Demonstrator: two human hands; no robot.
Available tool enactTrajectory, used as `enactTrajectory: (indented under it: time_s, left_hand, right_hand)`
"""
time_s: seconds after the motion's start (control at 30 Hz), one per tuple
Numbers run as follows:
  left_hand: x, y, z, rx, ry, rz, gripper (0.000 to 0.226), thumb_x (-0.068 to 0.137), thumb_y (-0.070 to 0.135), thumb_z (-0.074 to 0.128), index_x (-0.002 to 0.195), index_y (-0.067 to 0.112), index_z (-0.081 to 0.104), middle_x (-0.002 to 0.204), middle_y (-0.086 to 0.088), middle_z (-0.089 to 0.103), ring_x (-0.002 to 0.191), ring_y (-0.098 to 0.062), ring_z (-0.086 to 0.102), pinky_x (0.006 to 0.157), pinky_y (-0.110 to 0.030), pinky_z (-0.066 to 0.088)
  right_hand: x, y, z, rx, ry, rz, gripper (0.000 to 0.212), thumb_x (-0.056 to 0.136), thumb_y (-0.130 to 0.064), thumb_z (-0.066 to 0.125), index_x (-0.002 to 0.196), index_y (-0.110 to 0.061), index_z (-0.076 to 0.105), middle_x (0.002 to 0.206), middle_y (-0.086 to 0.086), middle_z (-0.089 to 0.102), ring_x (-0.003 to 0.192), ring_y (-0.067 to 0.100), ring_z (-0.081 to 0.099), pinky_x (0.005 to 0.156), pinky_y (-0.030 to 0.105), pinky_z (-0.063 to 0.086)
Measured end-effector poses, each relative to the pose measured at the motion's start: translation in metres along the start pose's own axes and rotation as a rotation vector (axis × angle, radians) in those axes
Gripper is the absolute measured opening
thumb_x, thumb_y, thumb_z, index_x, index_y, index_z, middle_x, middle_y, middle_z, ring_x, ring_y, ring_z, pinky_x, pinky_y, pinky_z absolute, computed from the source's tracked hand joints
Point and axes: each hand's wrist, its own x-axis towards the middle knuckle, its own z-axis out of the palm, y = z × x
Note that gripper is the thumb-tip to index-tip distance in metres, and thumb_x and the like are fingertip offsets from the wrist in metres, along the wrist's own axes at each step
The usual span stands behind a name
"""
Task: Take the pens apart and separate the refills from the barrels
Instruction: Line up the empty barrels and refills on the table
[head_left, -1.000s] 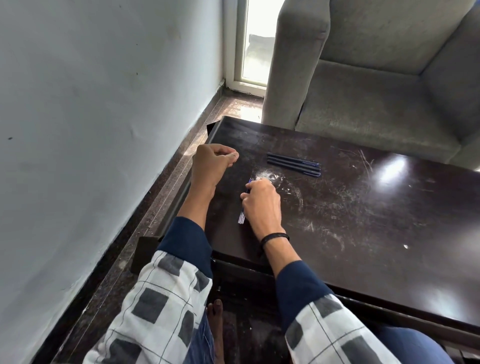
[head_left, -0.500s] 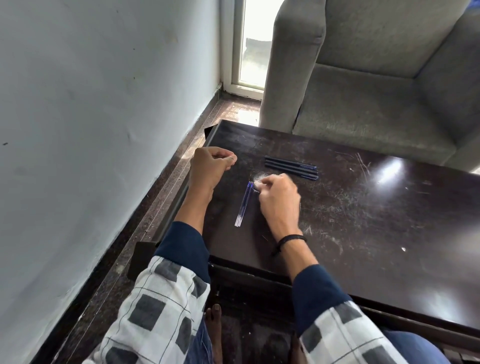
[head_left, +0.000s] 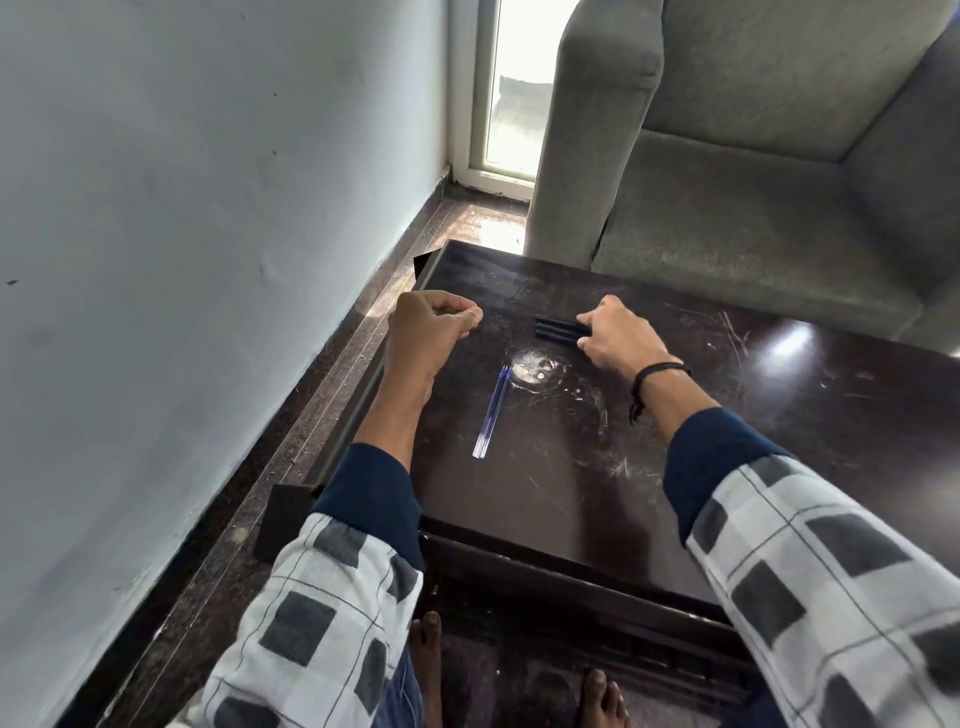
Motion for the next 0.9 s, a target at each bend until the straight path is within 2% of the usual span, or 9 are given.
enactTrajectory:
  time_s: [0.13,0.27,0.37,0.47,0.57,0.7,0.8,0.87,0.9]
  left_hand:
    - [0.000,0.000,0.001,0.000,-0.007,0.007,0.004,0.085,0.019,0.079,0.089,0.018,0.078,0.082,0.007,0.076,0.074,-0.003,0.073,0.073,-0.016,0.058]
    - [0.002,-0.002,0.003,-0.016,-0.012,0.001,0.004,0.083,0.019,0.080,0.086,0.019,0.079,0.081,0.006,0.077,0.075,-0.007,0.074,0.081,-0.027,0.061]
    - [0.000,-0.001,0.003,-0.021,-0.018,0.003,0.003,0.083,0.019,0.080,0.084,0.021,0.078,0.080,0.006,0.077,0.076,-0.008,0.074,0.083,-0.030,0.061]
    - [-0.001,0.001,0.004,-0.023,-0.031,0.005,0.004,0.084,0.018,0.079,0.084,0.021,0.077,0.081,0.005,0.076,0.078,-0.009,0.074,0.085,-0.030,0.061]
    - [-0.003,0.003,0.005,-0.013,-0.051,0.014,0.005,0.085,0.018,0.078,0.083,0.022,0.076,0.081,0.005,0.076,0.079,-0.011,0.074,0.086,-0.031,0.061]
    - [-0.008,0.006,0.010,0.023,-0.060,0.040,0.006,0.083,0.018,0.079,0.082,0.023,0.077,0.079,0.006,0.076,0.076,-0.009,0.073,0.083,-0.030,0.061]
    - [-0.023,0.011,0.029,0.112,-0.174,0.091,0.009,0.078,0.020,0.083,0.085,0.024,0.080,0.077,0.010,0.076,0.073,-0.004,0.072,0.078,-0.024,0.059]
    - [-0.039,0.013,0.053,0.208,-0.328,0.140,0.016,0.074,0.022,0.086,0.089,0.024,0.081,0.076,0.011,0.075,0.071,0.000,0.069,0.076,-0.022,0.056]
    - [-0.050,0.013,0.067,0.250,-0.416,0.160,0.020,0.072,0.022,0.087,0.091,0.023,0.080,0.076,0.011,0.074,0.070,-0.001,0.067,0.076,-0.022,0.055]
  right_hand:
    - [0.003,0.003,0.009,0.104,0.066,0.036,0.034,0.095,-0.006,0.052,0.125,-0.012,0.069,0.129,0.010,0.061,0.118,0.040,0.060,0.096,0.041,0.047]
    - [0.001,0.018,0.017,0.164,0.079,0.037,0.030,0.094,-0.007,0.054,0.117,-0.018,0.069,0.124,-0.001,0.068,0.115,0.034,0.063,0.090,0.035,0.048]
    - [-0.009,0.037,0.013,0.094,-0.019,-0.109,0.033,0.097,-0.009,0.059,0.123,-0.023,0.073,0.122,-0.010,0.062,0.114,0.021,0.060,0.091,0.027,0.041]
    - [-0.029,0.059,0.007,0.094,-0.102,-0.279,0.040,0.095,-0.002,0.062,0.122,-0.028,0.075,0.116,-0.016,0.057,0.110,0.014,0.059,0.097,0.026,0.044]
    - [-0.052,0.080,0.005,0.110,-0.118,-0.425,0.046,0.092,0.007,0.061,0.119,-0.028,0.077,0.118,-0.017,0.059,0.105,0.008,0.059,0.095,0.020,0.044]
    - [-0.067,0.103,0.009,0.155,-0.092,-0.496,0.049,0.088,0.012,0.062,0.112,-0.026,0.080,0.118,-0.014,0.063,0.101,0.005,0.058,0.094,0.018,0.044]
    - [-0.074,0.111,0.013,0.196,-0.071,-0.488,0.050,0.086,0.015,0.061,0.109,-0.024,0.081,0.118,-0.015,0.065,0.106,0.008,0.059,0.097,0.021,0.045]
    - [-0.079,0.112,0.021,0.293,0.022,-0.435,0.050,0.086,0.017,0.059,0.107,-0.022,0.082,0.118,-0.014,0.066,0.111,0.011,0.061,0.100,0.024,0.046]
    - [-0.082,0.110,0.024,0.376,0.107,-0.376,0.049,0.086,0.018,0.058,0.106,-0.020,0.082,0.116,-0.013,0.066,0.110,0.010,0.062,0.099,0.022,0.046]
